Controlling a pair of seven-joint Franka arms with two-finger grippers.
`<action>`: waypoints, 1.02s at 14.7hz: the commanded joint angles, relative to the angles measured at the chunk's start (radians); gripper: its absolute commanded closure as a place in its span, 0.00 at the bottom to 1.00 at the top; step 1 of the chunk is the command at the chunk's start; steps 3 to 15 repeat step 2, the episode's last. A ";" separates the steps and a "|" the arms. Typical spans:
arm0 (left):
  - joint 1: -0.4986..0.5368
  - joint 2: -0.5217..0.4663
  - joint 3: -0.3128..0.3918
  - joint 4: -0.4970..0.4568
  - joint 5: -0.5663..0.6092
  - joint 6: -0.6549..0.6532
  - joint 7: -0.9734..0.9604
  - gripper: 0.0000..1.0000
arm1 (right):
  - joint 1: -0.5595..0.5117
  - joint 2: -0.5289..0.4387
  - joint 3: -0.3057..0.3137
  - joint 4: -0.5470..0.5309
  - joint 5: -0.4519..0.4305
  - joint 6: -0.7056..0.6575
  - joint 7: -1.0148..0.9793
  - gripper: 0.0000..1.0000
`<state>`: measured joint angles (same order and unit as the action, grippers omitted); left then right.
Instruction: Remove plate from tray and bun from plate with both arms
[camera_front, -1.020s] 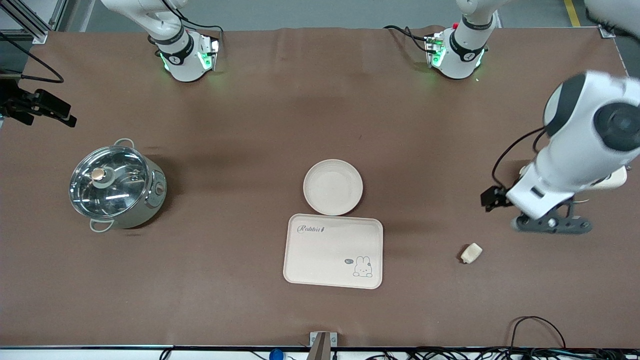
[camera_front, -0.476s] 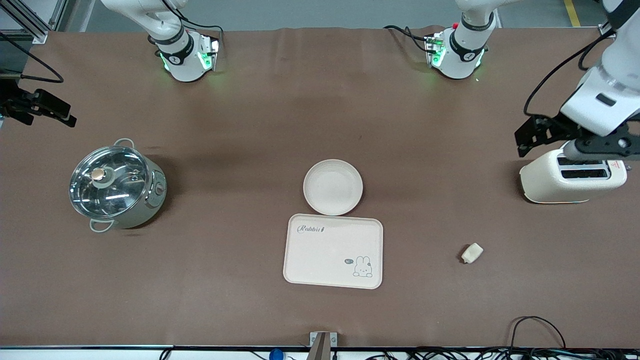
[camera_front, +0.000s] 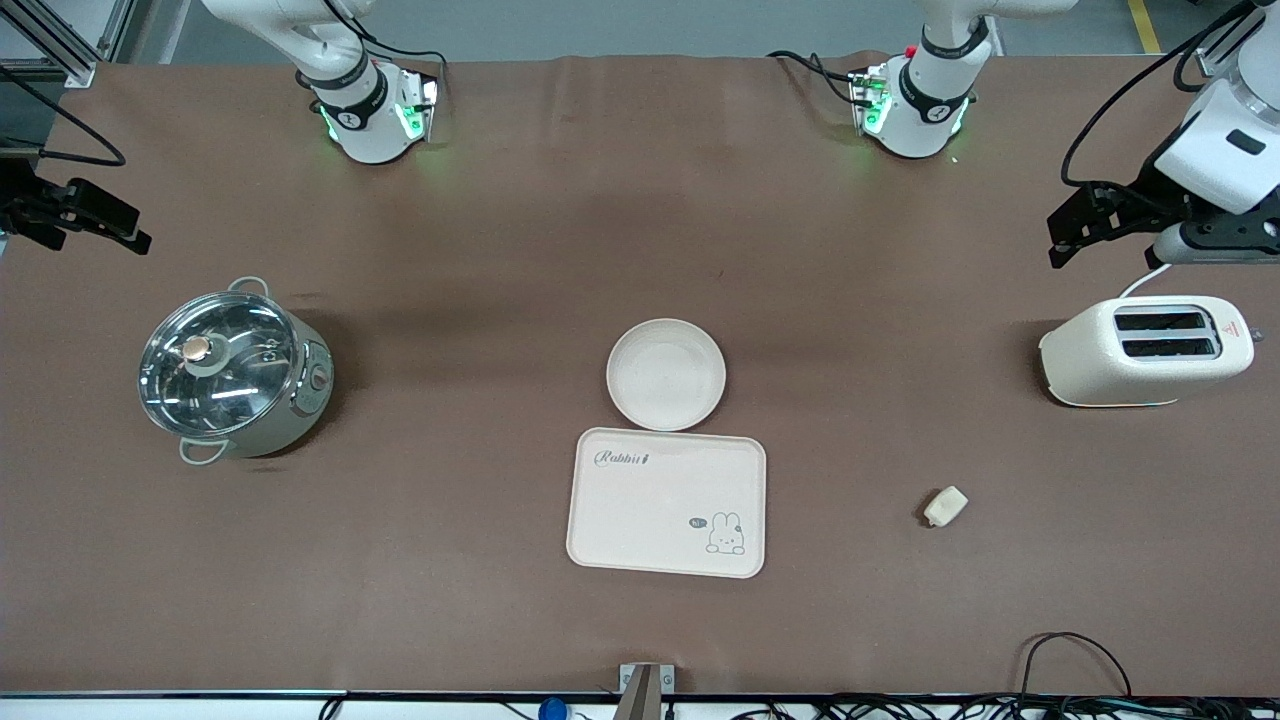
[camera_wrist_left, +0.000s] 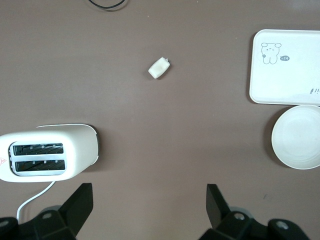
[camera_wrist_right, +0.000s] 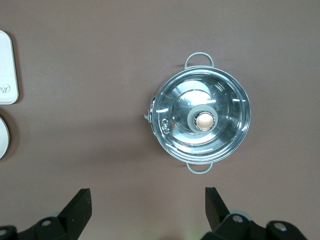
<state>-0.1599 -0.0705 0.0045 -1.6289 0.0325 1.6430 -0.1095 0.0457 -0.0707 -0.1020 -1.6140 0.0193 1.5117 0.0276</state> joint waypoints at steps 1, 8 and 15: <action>0.000 -0.013 0.011 -0.005 -0.008 0.024 -0.004 0.00 | -0.006 -0.003 -0.001 0.003 -0.010 -0.007 0.009 0.00; 0.002 0.009 0.011 0.023 -0.003 0.008 -0.001 0.00 | -0.006 -0.003 -0.002 0.002 -0.010 -0.007 0.009 0.00; 0.002 0.009 0.011 0.023 -0.003 0.008 -0.001 0.00 | -0.006 -0.003 -0.002 0.002 -0.010 -0.007 0.009 0.00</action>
